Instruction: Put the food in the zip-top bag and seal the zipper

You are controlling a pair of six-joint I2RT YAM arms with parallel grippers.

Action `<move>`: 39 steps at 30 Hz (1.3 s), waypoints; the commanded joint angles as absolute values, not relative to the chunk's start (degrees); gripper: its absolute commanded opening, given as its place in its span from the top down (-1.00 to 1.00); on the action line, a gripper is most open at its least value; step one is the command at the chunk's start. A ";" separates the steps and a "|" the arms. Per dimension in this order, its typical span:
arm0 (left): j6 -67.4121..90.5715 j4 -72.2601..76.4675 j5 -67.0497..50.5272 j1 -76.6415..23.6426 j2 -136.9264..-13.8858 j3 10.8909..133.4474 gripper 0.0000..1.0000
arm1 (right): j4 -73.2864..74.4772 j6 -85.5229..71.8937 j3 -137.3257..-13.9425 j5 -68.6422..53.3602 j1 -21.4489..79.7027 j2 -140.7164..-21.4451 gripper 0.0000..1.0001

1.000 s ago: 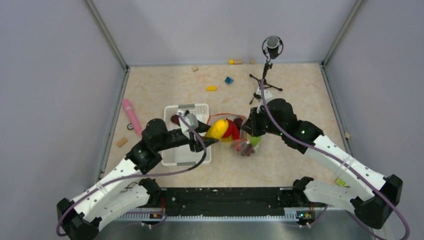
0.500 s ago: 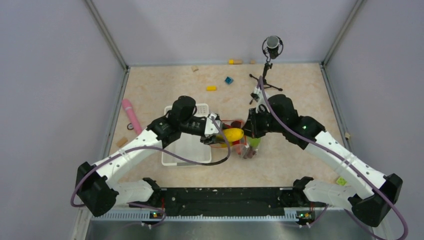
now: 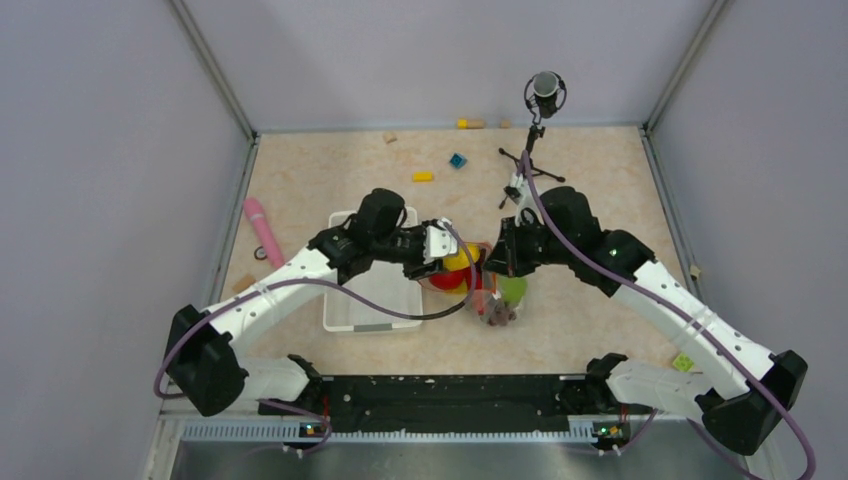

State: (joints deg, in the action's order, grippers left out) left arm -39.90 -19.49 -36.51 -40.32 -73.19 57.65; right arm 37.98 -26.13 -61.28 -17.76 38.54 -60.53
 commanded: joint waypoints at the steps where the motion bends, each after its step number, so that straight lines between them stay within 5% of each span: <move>1: -37.58 -21.72 -29.72 -40.98 -76.10 62.45 1.00 | 35.40 -26.33 -65.39 -18.48 38.36 -58.63 1.00; 6: -37.58 -24.62 -27.68 -42.90 -78.93 65.59 1.00 | 35.43 -25.64 -65.45 -17.32 38.40 -58.93 1.00; 11: -36.83 -26.38 -24.72 -46.73 -81.56 69.02 0.61 | 34.86 -25.68 -65.00 -17.14 38.36 -59.08 1.00; 19: -38.08 -27.26 -30.03 -50.09 -83.51 71.83 0.59 | 31.04 -27.29 -62.83 -16.70 38.36 -57.85 1.00; 23: -35.41 -25.13 -28.05 -50.62 -84.38 72.56 0.10 | 29.14 -28.28 -61.21 -16.58 38.33 -56.73 1.00; 25: -34.05 -24.11 -28.19 -50.71 -84.52 72.68 -0.73 | 28.77 -28.31 -60.84 -15.96 38.32 -56.60 1.00; 27: -33.16 -23.40 -28.61 -50.71 -84.14 72.52 -0.95 | 28.82 -28.37 -60.75 -15.50 38.31 -56.68 1.00; 39: -21.55 -5.95 -21.13 -50.71 -69.43 59.41 -0.96 | 28.87 -28.08 -59.57 -12.90 38.01 -55.96 1.00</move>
State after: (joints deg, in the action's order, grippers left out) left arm -28.36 -16.84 -25.30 -50.41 -77.21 63.86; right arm 33.98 -27.66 -59.48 -14.13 38.44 -58.11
